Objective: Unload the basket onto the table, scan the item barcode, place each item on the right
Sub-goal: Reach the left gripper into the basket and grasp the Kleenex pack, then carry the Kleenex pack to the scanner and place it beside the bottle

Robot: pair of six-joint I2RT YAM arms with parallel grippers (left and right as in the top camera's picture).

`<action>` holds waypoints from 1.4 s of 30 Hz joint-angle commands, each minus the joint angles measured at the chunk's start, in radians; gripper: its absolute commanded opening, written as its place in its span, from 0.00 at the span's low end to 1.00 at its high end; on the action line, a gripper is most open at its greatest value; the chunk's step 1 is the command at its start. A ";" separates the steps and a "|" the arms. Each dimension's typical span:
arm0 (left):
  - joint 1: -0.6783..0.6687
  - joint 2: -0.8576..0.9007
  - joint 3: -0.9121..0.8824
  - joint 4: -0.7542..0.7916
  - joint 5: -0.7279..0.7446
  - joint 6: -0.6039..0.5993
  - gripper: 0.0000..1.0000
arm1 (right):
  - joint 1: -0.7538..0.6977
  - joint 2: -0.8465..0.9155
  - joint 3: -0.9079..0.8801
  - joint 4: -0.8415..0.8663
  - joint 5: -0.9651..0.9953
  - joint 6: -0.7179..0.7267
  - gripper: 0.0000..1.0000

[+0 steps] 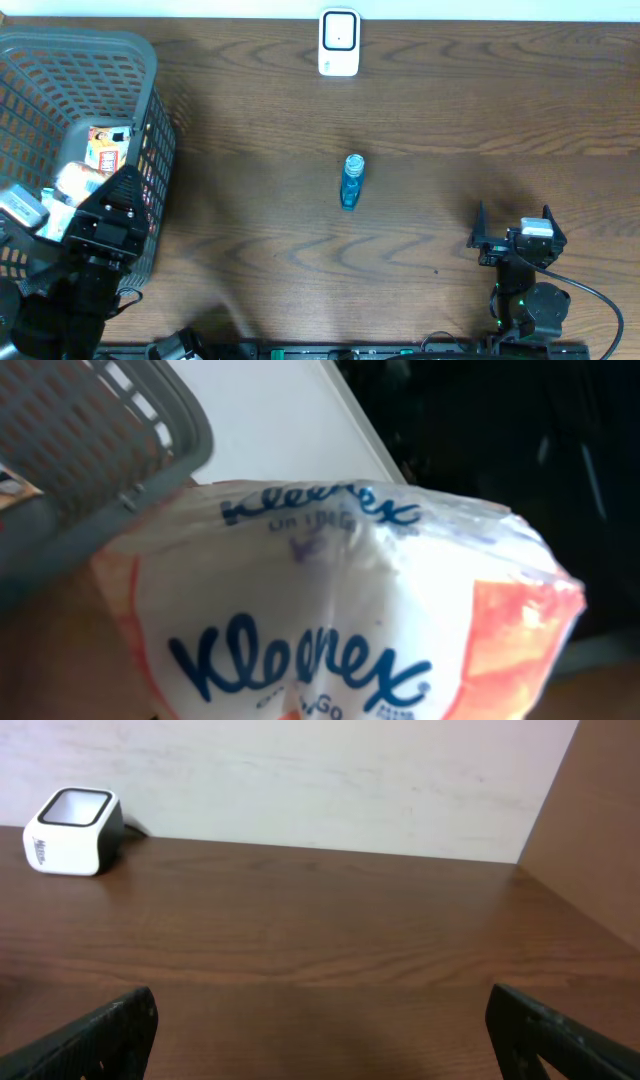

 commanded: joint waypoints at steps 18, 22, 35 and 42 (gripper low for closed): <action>-0.017 0.000 -0.009 0.115 0.261 0.094 0.40 | -0.007 -0.003 -0.002 -0.003 0.005 -0.011 0.99; -0.047 0.000 -0.049 0.123 0.260 0.105 0.40 | -0.007 -0.003 -0.002 -0.003 0.005 -0.011 0.99; -0.389 0.145 -0.150 0.306 0.080 0.090 0.40 | -0.007 -0.003 -0.002 -0.003 0.005 -0.011 0.99; -0.768 0.373 -0.150 0.313 -0.305 0.117 0.40 | -0.007 -0.003 -0.002 -0.003 0.005 -0.011 0.99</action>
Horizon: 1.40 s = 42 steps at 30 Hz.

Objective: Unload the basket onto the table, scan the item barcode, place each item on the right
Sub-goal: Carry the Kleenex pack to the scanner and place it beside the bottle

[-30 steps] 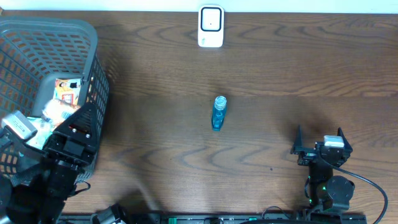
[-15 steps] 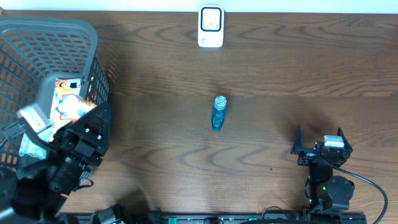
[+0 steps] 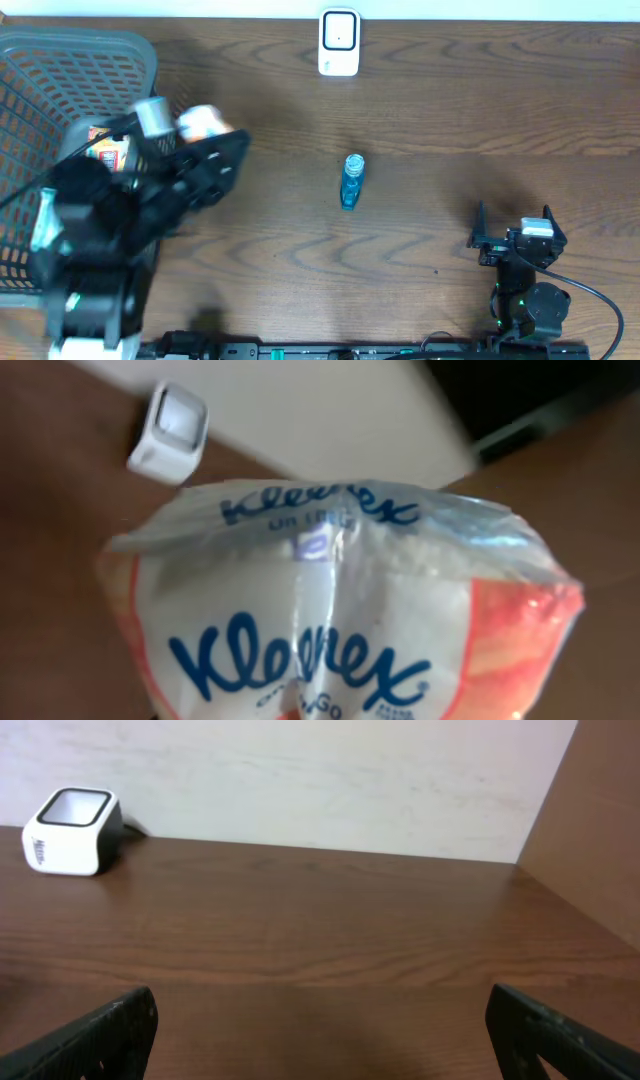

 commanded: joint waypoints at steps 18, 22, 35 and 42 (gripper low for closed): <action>-0.376 0.627 -0.005 -0.004 -0.684 -0.442 0.40 | -0.007 -0.003 -0.002 -0.003 0.005 -0.011 0.99; -0.377 0.748 -0.005 -0.002 -0.518 -0.491 0.40 | -0.007 -0.003 -0.002 -0.003 0.005 -0.011 0.99; -0.383 0.835 -0.005 -0.082 -0.457 -0.477 0.87 | -0.007 -0.003 -0.002 -0.003 0.005 -0.011 0.99; -0.392 0.782 0.002 -0.083 -0.467 -0.413 0.94 | -0.007 -0.003 -0.002 -0.003 0.005 -0.011 0.99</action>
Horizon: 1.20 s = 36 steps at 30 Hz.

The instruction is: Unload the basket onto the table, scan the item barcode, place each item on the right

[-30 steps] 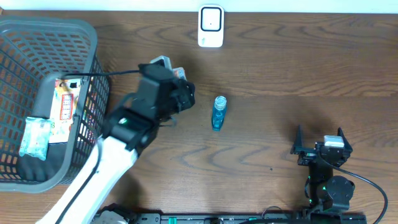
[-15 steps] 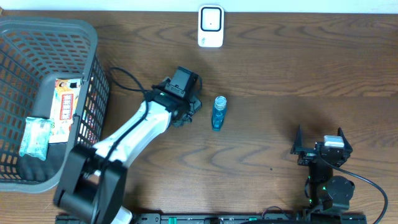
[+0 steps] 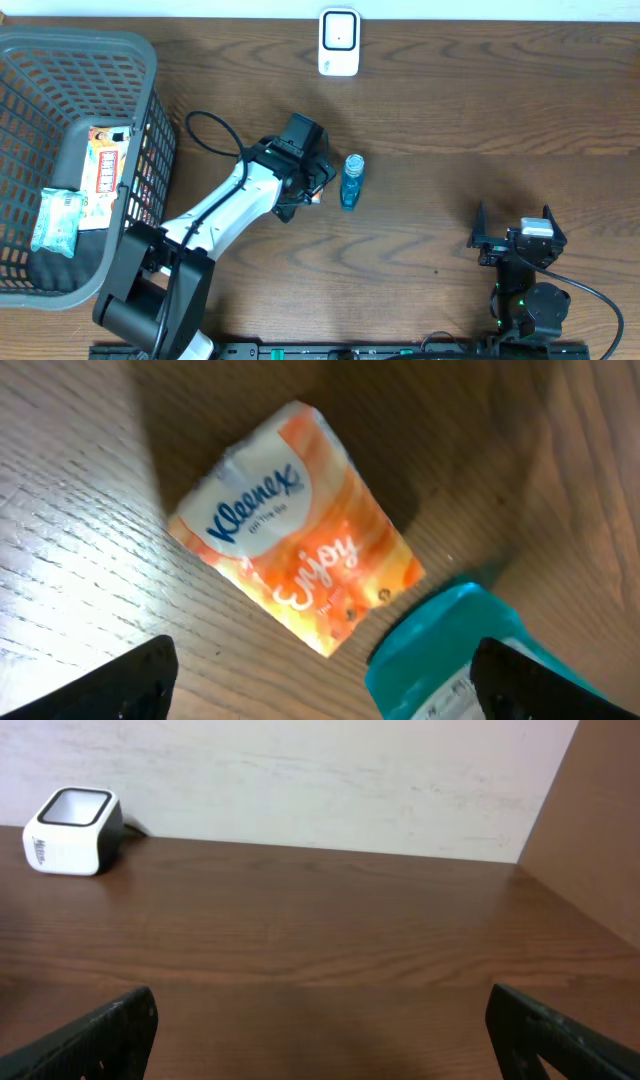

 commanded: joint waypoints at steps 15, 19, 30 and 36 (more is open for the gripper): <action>0.005 -0.523 0.162 -0.101 -0.360 0.427 0.98 | -0.007 -0.003 -0.002 -0.003 0.005 -0.011 0.99; 0.005 -0.588 0.244 -0.108 -0.418 0.549 0.98 | -0.007 -0.003 -0.002 -0.003 0.005 -0.011 0.99; 0.209 -0.615 0.577 -0.380 -0.782 0.679 0.98 | -0.007 -0.003 -0.002 -0.003 0.005 -0.011 0.99; 0.494 -0.621 0.610 -0.483 -0.781 0.639 0.98 | -0.007 -0.003 -0.002 -0.003 0.005 -0.011 0.99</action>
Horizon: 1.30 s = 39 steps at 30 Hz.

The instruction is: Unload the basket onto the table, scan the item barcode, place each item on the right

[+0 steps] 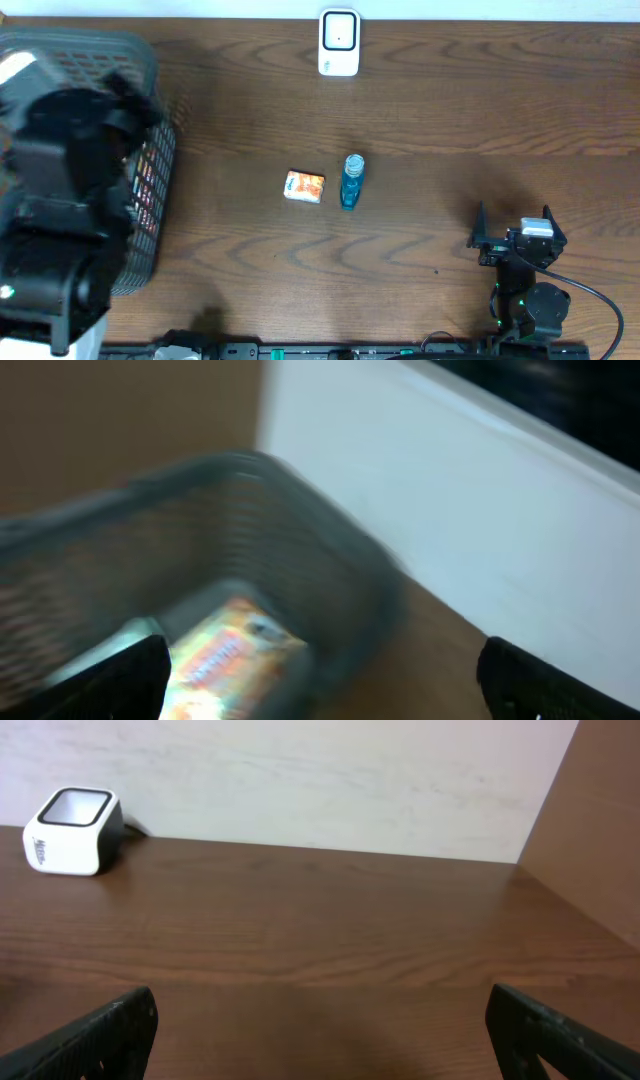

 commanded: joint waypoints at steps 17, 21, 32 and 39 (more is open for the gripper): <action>0.723 0.219 -0.024 -0.319 0.409 -0.175 0.98 | -0.007 -0.003 -0.002 -0.003 0.005 -0.011 0.99; 0.769 0.286 -0.057 -0.352 0.409 -0.224 0.98 | -0.007 -0.003 -0.002 -0.003 0.005 -0.011 0.99; 0.782 0.369 -0.202 -0.293 0.409 -0.262 0.98 | -0.007 -0.003 -0.002 -0.003 0.005 -0.011 0.99; 0.782 0.376 -0.326 -0.178 0.409 -0.291 0.98 | -0.007 -0.003 -0.002 -0.003 0.005 -0.011 0.99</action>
